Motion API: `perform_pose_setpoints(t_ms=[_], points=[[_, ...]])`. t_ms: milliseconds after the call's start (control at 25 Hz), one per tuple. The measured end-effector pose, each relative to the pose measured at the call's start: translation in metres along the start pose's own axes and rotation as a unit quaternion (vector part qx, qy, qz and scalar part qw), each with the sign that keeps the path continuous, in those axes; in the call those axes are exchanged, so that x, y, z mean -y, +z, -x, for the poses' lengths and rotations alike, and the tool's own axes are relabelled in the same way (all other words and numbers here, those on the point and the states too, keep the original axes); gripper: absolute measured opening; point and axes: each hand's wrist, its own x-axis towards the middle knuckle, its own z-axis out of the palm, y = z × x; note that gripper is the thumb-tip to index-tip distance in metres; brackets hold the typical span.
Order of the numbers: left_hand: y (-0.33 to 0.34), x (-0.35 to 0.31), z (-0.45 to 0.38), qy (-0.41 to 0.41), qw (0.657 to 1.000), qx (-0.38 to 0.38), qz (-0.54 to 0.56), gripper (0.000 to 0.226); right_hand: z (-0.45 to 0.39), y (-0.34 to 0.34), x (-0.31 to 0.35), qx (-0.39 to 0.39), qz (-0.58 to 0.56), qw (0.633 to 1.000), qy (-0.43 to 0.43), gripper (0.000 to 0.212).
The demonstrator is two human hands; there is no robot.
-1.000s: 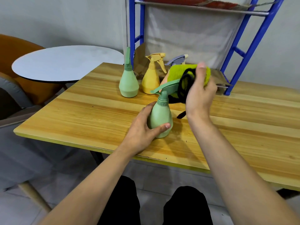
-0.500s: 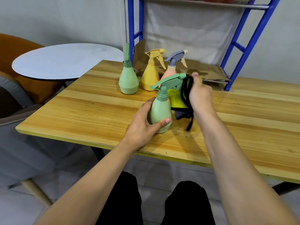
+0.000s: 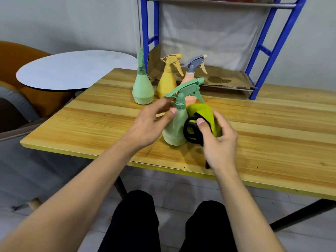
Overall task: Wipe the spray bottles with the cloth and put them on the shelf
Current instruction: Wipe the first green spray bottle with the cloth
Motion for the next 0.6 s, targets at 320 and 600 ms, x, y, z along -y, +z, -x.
perform_pose_setpoints(t_ms=[320, 600], points=[[0.005, 0.008, -0.005, 0.057, 0.998, -0.023, -0.025, 0.04, -0.014, 0.021, 0.005, 0.13, 0.109, 0.982, -0.079, 0.051], [-0.005, 0.011, -0.004, 0.008, 0.999, -0.032, -0.027, 0.042, 0.003, 0.0, -0.025, 0.18, 0.256, 0.949, -0.046, 0.056]])
